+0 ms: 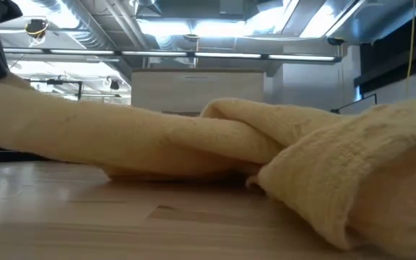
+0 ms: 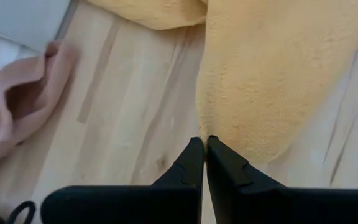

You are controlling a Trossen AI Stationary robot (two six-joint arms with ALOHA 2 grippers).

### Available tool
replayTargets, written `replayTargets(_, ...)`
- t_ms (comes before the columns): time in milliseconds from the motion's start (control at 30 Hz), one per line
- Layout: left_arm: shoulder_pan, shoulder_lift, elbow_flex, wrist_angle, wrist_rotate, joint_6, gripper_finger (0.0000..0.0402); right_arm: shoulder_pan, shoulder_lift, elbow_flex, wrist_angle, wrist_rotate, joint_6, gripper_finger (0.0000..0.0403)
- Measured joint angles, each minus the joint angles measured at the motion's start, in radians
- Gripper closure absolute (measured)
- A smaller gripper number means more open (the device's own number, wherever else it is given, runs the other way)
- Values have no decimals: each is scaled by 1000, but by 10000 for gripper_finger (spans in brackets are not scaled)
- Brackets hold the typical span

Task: Fold towel
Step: Fold the yellow towel

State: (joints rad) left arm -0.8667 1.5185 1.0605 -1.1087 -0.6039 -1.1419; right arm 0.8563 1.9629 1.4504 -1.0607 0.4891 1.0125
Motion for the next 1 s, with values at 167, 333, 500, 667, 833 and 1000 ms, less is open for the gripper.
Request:
replayTargets(167,1,0,-7,46,0,38,401,-40,-31,-187,181,-18,1,192)
replayTargets(333,3,-1,-7,67,0,80,401,-54,-186,-374,398,-20,17,201)
replayTargets(500,3,-1,-7,78,-2,97,401,-94,-320,-600,733,-97,20,215)
replayTargets(667,3,-1,-7,94,-2,103,401,-146,-313,-772,1061,-194,23,219)
replayTargets(833,4,-1,-7,105,-2,124,401,-150,-312,-825,1176,-197,-2,220)
replayTargets(1000,4,-1,-7,104,-2,125,401,-150,-309,-825,1235,-228,-67,227)
